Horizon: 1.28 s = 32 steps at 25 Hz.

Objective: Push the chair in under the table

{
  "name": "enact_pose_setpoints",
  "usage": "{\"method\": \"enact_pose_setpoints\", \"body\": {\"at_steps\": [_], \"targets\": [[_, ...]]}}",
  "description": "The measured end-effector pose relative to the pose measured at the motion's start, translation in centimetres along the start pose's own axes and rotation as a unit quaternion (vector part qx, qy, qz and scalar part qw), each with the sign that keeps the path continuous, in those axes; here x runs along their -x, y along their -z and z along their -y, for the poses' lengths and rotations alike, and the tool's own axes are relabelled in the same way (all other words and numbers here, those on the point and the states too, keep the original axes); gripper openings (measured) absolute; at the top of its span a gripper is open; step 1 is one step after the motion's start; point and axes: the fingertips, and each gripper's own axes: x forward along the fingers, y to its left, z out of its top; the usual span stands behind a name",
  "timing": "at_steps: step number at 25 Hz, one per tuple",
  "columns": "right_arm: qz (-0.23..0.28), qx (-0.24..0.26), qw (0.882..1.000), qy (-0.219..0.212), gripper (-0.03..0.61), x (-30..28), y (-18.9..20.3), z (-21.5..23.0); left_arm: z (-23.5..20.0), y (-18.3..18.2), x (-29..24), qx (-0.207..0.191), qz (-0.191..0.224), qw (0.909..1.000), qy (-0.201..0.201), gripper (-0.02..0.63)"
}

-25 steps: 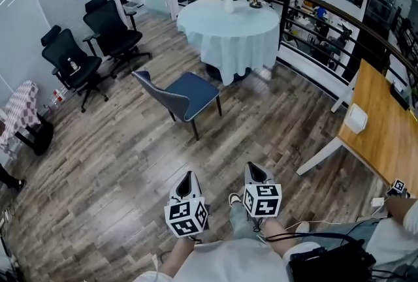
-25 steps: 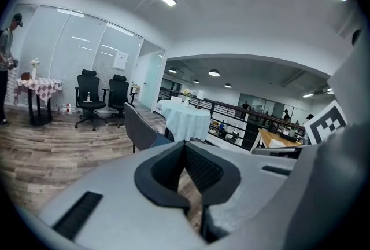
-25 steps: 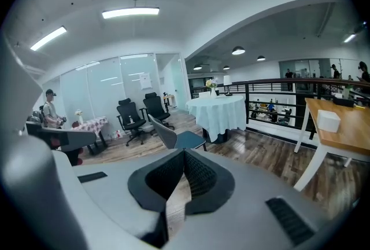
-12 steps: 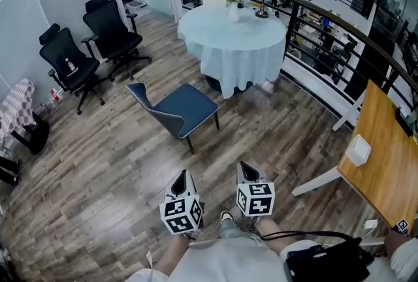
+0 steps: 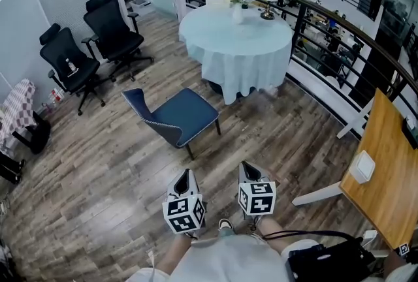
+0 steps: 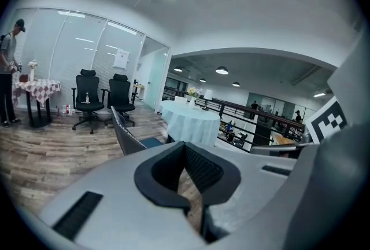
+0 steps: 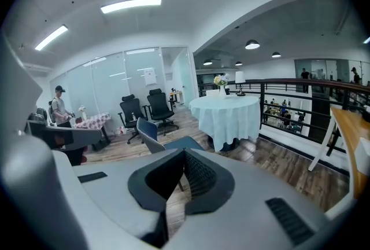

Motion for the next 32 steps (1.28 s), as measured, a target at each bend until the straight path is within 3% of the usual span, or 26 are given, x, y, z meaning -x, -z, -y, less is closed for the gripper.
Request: {"method": "enact_pose_setpoints", "body": {"at_steps": [16, 32], "targets": [[-0.012, 0.013, 1.0, -0.022, 0.017, -4.9, -2.2, 4.1, 1.4, -1.1, -6.5, 0.007, -0.002, 0.9998, -0.017, 0.003], [-0.032, -0.007, 0.999, -0.011, 0.017, -8.1, -2.2, 7.0, 1.6, -1.1, -11.1, 0.001, -0.027, 0.9996, -0.006, 0.003]]}}
